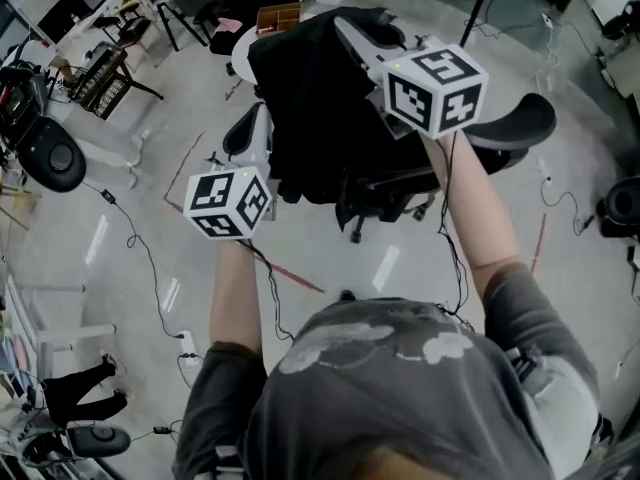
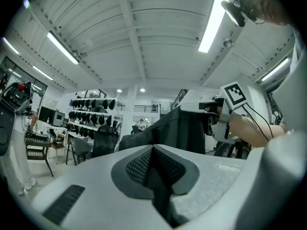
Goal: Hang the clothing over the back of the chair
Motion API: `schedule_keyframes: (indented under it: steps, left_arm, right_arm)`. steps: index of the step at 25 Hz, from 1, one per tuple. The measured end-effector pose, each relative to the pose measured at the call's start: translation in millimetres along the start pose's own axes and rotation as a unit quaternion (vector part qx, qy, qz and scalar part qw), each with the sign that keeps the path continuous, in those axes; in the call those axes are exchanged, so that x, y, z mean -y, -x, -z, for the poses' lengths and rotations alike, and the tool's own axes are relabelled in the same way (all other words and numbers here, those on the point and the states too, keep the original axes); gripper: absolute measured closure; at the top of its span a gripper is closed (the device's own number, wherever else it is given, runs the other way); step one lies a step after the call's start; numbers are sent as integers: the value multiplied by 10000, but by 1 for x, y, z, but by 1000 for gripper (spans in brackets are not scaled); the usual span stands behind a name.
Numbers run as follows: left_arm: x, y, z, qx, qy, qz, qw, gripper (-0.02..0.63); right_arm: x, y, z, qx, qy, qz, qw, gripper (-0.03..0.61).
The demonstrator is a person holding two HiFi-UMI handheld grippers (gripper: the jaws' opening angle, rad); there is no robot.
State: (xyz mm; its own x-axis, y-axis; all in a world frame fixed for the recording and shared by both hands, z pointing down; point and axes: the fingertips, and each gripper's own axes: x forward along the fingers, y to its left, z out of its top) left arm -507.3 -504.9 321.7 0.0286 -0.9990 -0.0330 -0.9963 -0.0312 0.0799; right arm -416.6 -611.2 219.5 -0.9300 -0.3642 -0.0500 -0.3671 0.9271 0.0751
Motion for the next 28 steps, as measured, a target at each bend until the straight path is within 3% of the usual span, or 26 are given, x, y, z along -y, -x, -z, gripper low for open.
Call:
schedule_keyframes:
  steps: [6,12,19,28]
  left_arm:
    - [53,-9,-12,60,-9,336,9994,612]
    - [105,-15,-16,36,-24,552,9985,612]
    - [162,-19,-19,90,-121,745,9971,612]
    - [236,-6,-26,156,-269,968,9948,612]
  right_arm:
    - [50,56,-32,90,202,692,9974,581]
    - [73,115,-57,211,465,1008,9936,581]
    - [103,184,-59,321,449,1508,9870,581]
    - [101,276,-51,589,183,1872,9804,581]
